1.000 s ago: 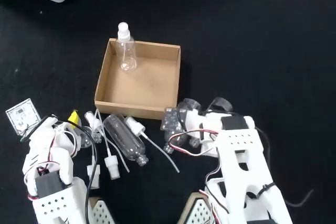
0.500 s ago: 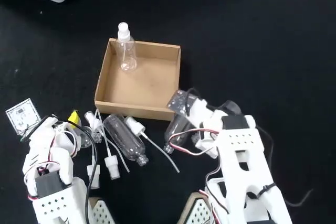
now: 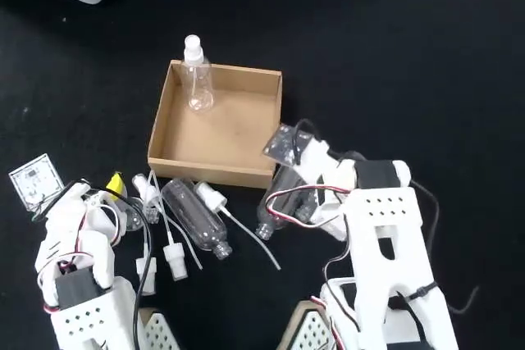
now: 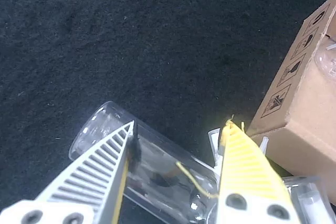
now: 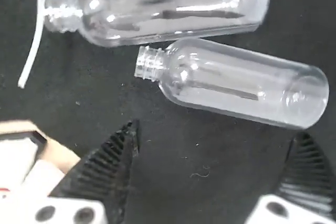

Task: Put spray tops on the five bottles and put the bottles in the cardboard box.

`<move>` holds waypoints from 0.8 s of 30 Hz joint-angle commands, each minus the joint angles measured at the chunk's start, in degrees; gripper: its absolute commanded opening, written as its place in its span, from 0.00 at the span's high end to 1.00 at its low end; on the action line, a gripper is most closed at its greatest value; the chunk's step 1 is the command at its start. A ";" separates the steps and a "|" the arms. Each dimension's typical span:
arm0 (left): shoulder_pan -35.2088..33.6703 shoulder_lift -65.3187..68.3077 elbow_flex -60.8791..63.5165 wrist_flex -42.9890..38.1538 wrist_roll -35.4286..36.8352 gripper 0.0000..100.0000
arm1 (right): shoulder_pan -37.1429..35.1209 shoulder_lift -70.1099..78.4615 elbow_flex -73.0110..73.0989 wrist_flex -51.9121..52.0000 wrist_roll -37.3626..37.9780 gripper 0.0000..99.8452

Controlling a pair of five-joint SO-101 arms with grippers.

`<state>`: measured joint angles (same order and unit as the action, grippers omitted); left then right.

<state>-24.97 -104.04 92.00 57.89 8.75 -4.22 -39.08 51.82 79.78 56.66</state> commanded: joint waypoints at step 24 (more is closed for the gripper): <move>-0.04 -0.53 -0.57 -1.58 -0.35 0.75 | -0.97 -0.92 9.54 -12.84 28.31 0.62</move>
<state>-24.97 -104.04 92.00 57.89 8.75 -4.31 -39.08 60.79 70.11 84.44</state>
